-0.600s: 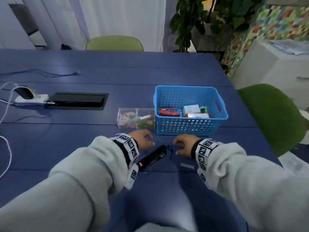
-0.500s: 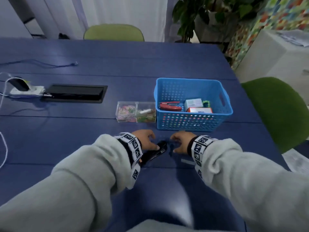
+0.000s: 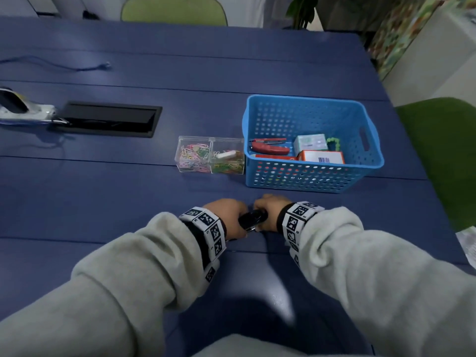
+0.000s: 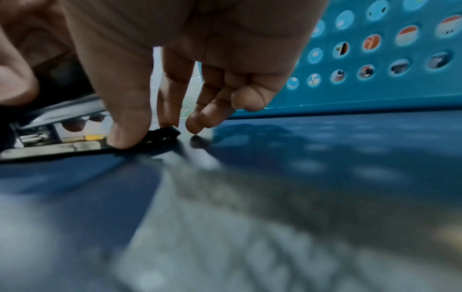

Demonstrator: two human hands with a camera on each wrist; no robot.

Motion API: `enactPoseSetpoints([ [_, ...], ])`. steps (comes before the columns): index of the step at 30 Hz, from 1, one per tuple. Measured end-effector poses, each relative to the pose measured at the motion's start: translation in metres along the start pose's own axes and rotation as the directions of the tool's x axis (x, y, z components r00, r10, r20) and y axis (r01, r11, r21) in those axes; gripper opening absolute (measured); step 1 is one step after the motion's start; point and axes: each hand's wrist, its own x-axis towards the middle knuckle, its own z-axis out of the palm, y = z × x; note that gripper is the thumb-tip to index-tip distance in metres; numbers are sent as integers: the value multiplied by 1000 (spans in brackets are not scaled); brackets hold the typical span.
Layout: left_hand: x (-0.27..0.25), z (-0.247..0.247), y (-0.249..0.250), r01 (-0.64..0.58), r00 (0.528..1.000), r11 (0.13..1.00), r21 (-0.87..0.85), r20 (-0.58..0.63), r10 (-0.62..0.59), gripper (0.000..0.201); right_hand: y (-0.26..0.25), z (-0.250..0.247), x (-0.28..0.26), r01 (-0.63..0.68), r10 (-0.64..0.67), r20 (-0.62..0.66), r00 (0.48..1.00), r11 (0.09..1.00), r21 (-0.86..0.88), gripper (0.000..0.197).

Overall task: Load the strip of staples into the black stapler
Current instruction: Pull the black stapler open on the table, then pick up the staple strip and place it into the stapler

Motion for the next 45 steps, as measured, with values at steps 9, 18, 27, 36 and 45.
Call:
enactPoseSetpoints([
  [9, -22, -19, -4, -107, 975, 977, -185, -212, 67, 25, 11, -3, -10, -71, 71, 1, 997, 995, -66, 37],
  [18, -44, -30, -51, -56, 957, 960, -273, -287, -26, 22, 10, 0, -13, -94, 95, 6, 995, 993, -76, 27],
  [27, -37, -17, -86, 184, 967, 977, -104, -158, -199, 20, 6, 0, -14, -109, 110, -4, 994, 989, -101, 21],
  [36, -13, 4, -58, 24, 999, 999, 34, -43, -23, 60, 10, 1, -15, -108, 108, 4, 994, 992, -61, 28],
  [45, -7, 5, -57, -49, 999, 995, 91, 2, 49, 52, 50, 6, -56, -75, 82, 55, 995, 991, -114, 44],
])
